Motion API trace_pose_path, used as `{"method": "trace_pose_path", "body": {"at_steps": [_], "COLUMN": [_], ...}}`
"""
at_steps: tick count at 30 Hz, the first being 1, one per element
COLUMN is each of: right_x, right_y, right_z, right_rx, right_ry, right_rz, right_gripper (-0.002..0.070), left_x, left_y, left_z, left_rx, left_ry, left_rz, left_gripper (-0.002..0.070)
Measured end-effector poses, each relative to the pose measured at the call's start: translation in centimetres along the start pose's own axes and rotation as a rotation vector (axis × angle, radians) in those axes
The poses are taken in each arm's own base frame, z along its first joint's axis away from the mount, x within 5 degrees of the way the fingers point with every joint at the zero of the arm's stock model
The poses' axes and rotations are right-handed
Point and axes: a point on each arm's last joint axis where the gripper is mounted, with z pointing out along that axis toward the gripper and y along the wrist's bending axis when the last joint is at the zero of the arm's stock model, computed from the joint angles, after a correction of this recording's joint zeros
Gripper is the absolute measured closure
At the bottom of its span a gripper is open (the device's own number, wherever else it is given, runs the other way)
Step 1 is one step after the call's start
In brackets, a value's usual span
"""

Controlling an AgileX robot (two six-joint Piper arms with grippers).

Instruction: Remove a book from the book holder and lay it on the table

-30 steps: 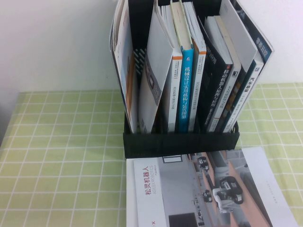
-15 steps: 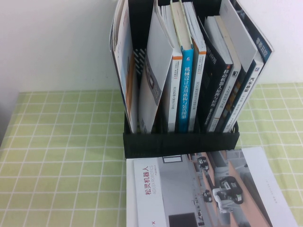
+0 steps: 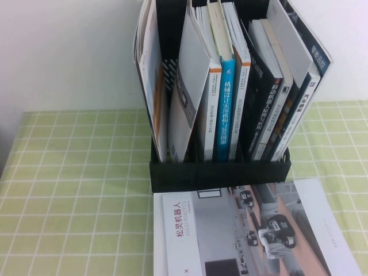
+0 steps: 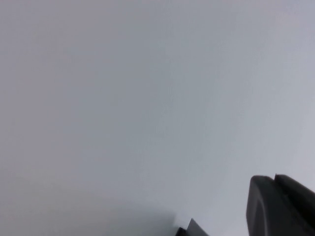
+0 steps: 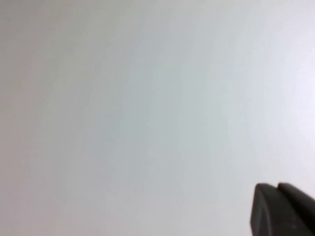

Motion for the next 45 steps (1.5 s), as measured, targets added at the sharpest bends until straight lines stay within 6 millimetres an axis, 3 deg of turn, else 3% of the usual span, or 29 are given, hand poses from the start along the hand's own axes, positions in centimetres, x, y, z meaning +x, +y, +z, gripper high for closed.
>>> {"method": "trace_pose_path", "body": {"at_steps": [4,7,9,15,18,21,29,34,39,45], "right_x": [-4.3,-5.6,-5.4,-0.7,2.1,3.4,4.9,7.1,9.5,11.8], "right_y": [0.9,1.5,1.9,3.0,3.2,3.4,4.5,5.5,6.5,7.7], "right_z": [0.2,1.3,2.7,6.6,7.3,7.5,6.6,4.9,3.4,3.7], "right_rx": [-0.054,-0.092,-0.122,-0.266,-0.334,-0.354,-0.411,-0.482,-0.636,-0.760], "right_ry": [-0.109,-0.083,-0.011,0.393,0.593,0.671,0.809,0.942,1.138,1.400], "right_rz": [-0.153,-0.262,-0.322,-0.419,-0.420,-0.384,-0.106,0.133,0.188,0.252], "right_gripper": [0.0678,0.0678,0.0678,0.0678,0.0678,0.0678,0.0678,0.0678,0.0678,0.0678], "left_x": [-2.7,-4.0,-4.6,-4.6,-3.8,-2.9,-2.2,-2.0,-1.9,-0.7], "left_y": [-2.5,-3.6,-4.1,-3.9,-3.0,-2.3,-2.0,-2.3,-2.6,-3.6], "left_z": [0.6,1.5,2.4,5.4,6.2,6.6,6.6,6.6,6.7,6.8], "left_rx": [0.043,0.035,0.013,-0.175,-0.301,-0.372,-0.394,-0.380,-0.346,-0.180], "left_ry": [-0.004,0.031,0.070,0.333,0.509,0.628,0.700,0.708,0.713,0.832], "left_rz": [0.099,0.188,0.233,0.291,0.292,0.298,0.286,0.220,0.205,0.248], "left_gripper": [0.0678,0.0678,0.0678,0.0678,0.0678,0.0678,0.0678,0.0678,0.0678,0.0678]}}
